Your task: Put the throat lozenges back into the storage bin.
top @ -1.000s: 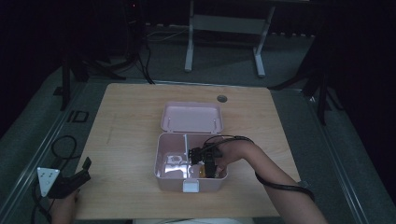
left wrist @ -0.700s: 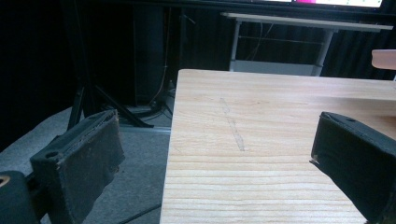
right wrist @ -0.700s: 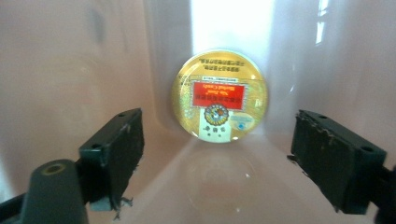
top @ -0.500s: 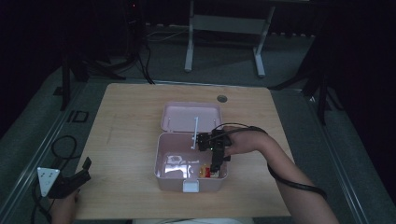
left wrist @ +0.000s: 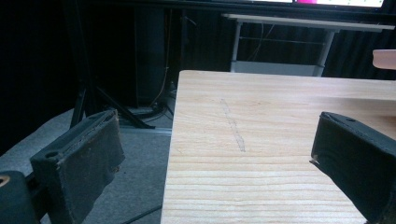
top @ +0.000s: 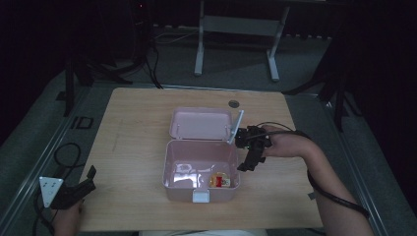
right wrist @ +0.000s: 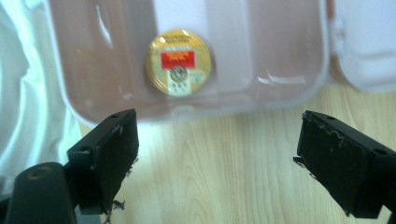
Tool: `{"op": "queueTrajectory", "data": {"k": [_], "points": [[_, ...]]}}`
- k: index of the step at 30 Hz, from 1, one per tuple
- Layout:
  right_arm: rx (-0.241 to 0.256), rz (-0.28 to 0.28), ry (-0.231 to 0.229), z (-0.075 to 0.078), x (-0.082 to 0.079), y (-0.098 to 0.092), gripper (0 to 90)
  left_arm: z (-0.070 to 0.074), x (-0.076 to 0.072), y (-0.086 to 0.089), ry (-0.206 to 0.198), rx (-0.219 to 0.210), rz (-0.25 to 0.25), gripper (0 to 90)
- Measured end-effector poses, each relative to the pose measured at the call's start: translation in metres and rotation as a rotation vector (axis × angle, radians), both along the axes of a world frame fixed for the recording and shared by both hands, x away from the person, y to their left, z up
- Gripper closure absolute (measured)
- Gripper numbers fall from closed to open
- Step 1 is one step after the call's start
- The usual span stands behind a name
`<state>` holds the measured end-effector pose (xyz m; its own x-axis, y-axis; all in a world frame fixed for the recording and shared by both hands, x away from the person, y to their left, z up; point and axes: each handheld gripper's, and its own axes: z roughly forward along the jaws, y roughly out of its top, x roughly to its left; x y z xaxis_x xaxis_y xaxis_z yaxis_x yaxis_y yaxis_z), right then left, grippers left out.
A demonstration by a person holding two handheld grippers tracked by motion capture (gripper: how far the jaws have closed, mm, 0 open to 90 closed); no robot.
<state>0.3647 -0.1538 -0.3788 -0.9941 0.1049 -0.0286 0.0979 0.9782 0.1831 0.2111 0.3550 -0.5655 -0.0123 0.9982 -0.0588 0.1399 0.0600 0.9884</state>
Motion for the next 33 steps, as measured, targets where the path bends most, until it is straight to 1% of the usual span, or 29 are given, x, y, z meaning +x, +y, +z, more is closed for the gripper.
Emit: {"op": "queueTrajectory", "data": {"k": [2, 4, 5, 7, 9, 12, 13, 18, 21, 23, 26, 29, 31, 33], "points": [[0.013, -0.022, 0.005, -0.001, 0.001, -0.01, 12.4, 0.0, 0.0, 0.0, 0.001, -0.001, -0.001, 2.5], [0.023, -0.041, -0.005, -0.003, 0.003, -0.019, 12.4, 0.0, 0.0, 0.0, 0.002, -0.001, 0.0, 2.5], [0.029, -0.049, -0.003, -0.006, 0.004, -0.024, 12.4, 0.0, 0.0, 0.0, 0.002, 0.0, 0.0, 2.5], [0.041, -0.067, -0.021, -0.012, 0.005, -0.032, 12.4, 0.0, 0.0, 0.0, 0.001, 0.0, 0.001, 2.5], [0.058, -0.092, -0.029, -0.02, 0.007, -0.038, 12.4, 0.0, 0.0, 0.0, 0.001, 0.001, 0.0, 2.5], [0.071, -0.119, -0.051, -0.035, 0.01, -0.046, 12.4, 0.0, 0.0, 0.0, 0.001, 0.0, 0.001, 2.5], [0.081, -0.129, -0.047, -0.04, 0.011, -0.048, 12.2, 0.0, 0.0, 0.0, 0.0, 0.0, 0.0, 2.5], [0.133, -0.197, -0.095, -0.07, 0.018, -0.059, 12.0, 0.0, 0.0, 0.0, 0.002, -0.002, -0.001, 2.5], [0.164, -0.235, -0.11, -0.089, 0.023, -0.066, 11.9, 0.0, 0.0, 0.0, 0.001, 0.0, -0.001, 2.5], [0.193, -0.268, -0.124, -0.099, 0.025, -0.071, 11.8, 0.0, 0.0, 0.0, 0.001, 0.0, -0.001, 2.5], [0.246, -0.327, -0.178, -0.112, 0.029, -0.079, 11.8, 0.0, 0.0, 0.0, 0.001, -0.001, -0.001, 2.5], [0.314, -0.393, -0.231, -0.122, 0.033, -0.088, 11.7, 0.0, 0.0, 0.0, 0.002, 0.001, 0.0, 2.5], [0.355, -0.442, -0.249, -0.128, 0.035, -0.095, 11.5, 0.0, 0.0, 0.0, 0.001, 0.001, 0.0, 2.5], [0.367, -0.478, -0.281, -0.134, 0.037, -0.101, 11.4, 0.0, 0.0, 0.0, 0.001, 0.001, 0.001, 2.5]]}}
